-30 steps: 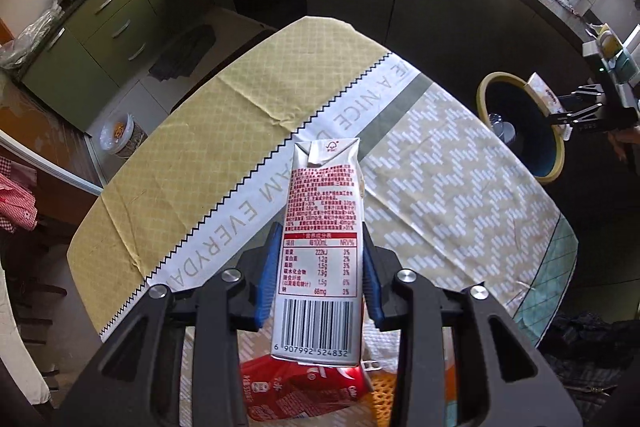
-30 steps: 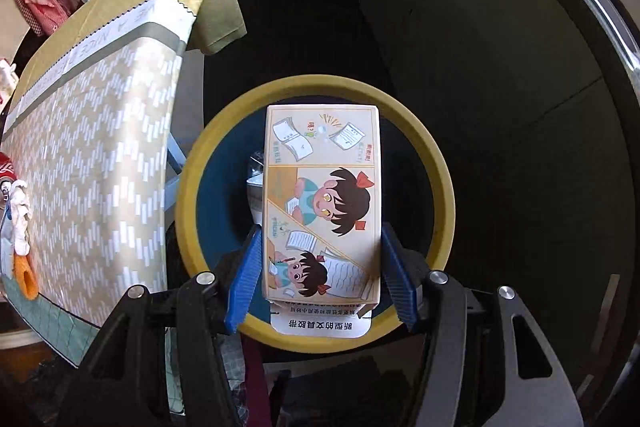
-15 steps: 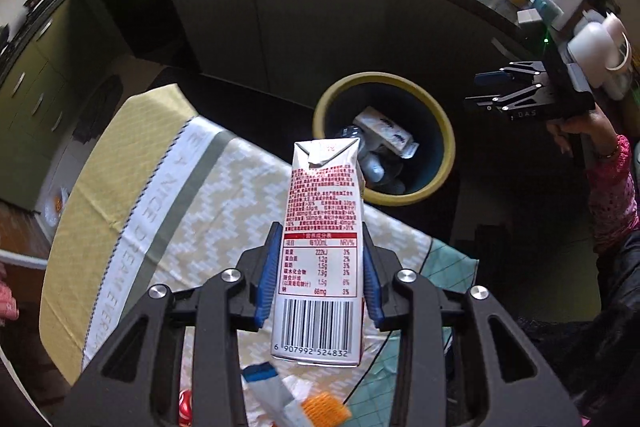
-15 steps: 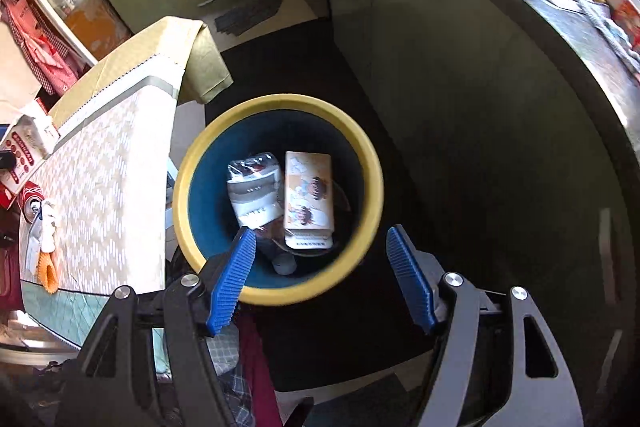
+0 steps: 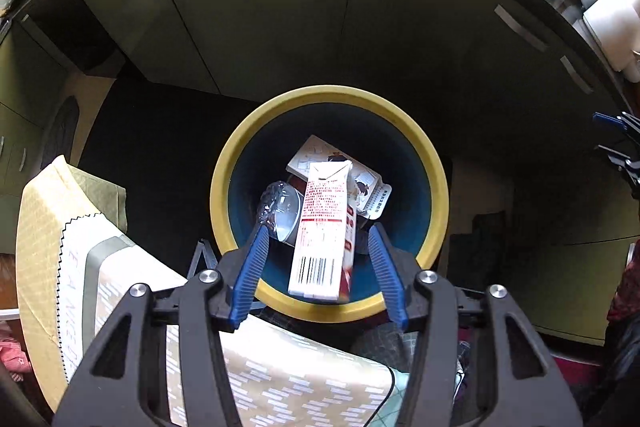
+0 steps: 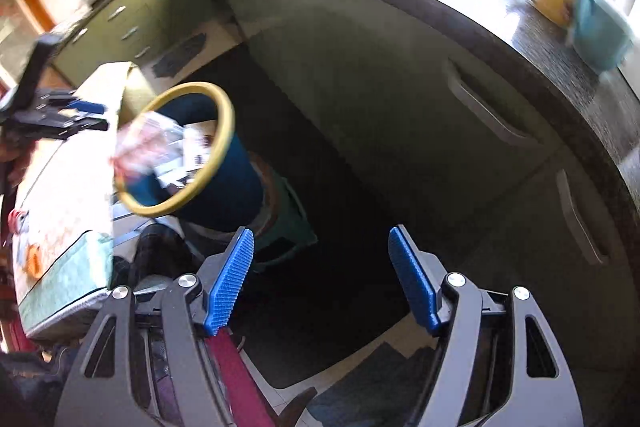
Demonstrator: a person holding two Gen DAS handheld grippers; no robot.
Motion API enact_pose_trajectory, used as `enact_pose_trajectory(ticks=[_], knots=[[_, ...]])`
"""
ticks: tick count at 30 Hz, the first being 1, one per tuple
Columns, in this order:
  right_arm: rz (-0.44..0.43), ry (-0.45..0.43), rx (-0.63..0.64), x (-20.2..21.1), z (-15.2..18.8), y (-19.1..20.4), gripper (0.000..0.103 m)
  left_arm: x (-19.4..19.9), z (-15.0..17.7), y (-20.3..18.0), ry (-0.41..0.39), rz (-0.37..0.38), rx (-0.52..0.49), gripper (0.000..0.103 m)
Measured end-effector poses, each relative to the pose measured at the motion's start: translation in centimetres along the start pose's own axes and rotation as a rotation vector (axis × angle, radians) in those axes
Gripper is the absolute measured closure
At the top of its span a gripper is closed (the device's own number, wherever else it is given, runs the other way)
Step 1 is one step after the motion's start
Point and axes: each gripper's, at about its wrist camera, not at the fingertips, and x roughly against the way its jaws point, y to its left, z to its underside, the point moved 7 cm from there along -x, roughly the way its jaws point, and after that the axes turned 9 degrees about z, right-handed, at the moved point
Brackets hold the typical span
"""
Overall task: Collect trash
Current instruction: 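Open the left gripper to drop the carton into the bin while the right moves toward the can, then grasp the red Coca-Cola can with the right gripper and lift it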
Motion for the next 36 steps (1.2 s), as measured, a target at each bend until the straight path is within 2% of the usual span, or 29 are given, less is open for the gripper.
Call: enact_pose_trajectory(ticks=[2, 4, 7, 9, 13, 18, 22, 25, 27, 30, 32, 34, 36], knots=[[-0.027, -0.015, 0.061, 0.6, -0.8, 2.1, 0.033, 1.6, 0.5, 0.3, -0.023, -0.001, 0.011, 0.050], [-0.068, -0.029, 0.150, 1.4, -2.0, 5.2, 0.033, 5.0, 1.9, 1.0, -0.075, -0.020, 0.025, 0.050], [-0.156, -0.042, 0.329, 2.4, -4.0, 12.6, 0.033, 11.7, 5.8, 2.2, -0.176, -0.028, 0.085, 0.045], [-0.212, -0.045, 0.464, 3.1, -4.8, 18.0, 0.033, 16.3, 9.5, 3.2, -0.243, -0.068, 0.132, 0.041], [-0.300, -0.050, 0.723, 4.5, -5.4, 28.9, 0.033, 24.5, 19.3, 5.4, -0.344, -0.178, 0.282, 0.040], [-0.414, -0.051, 0.967, 6.7, -4.0, 42.7, 0.033, 30.8, 32.5, 7.6, -0.431, -0.288, 0.539, 0.036], [-0.491, -0.041, 1.174, 8.6, -0.2, 53.7, 0.033, 32.8, 41.7, 8.3, -0.492, -0.326, 0.724, 0.035], [-0.483, -0.054, 1.338, 8.9, 3.5, 61.8, 0.024, 32.7, 46.6, 8.9, -0.521, -0.316, 0.826, 0.035], [-0.435, -0.059, 1.419, 7.9, 5.7, 66.0, 0.022, 32.2, 48.6, 8.8, -0.528, -0.309, 0.864, 0.035], [-0.354, -0.060, 1.512, 5.8, 7.9, 70.0, 0.021, 31.7, 50.3, 8.3, -0.527, -0.295, 0.877, 0.035], [-0.302, -0.045, 1.556, 4.0, 9.1, 71.8, 0.018, 31.3, 50.9, 8.1, -0.520, -0.285, 0.871, 0.035], [-0.276, 0.003, 1.581, 2.5, 10.0, 72.6, 0.018, 31.0, 51.3, 8.1, -0.510, -0.288, 0.858, 0.034], [-0.252, 0.016, 1.594, 1.4, 10.5, 73.3, 0.017, 30.6, 51.5, 7.9, -0.501, -0.275, 0.845, 0.034]])
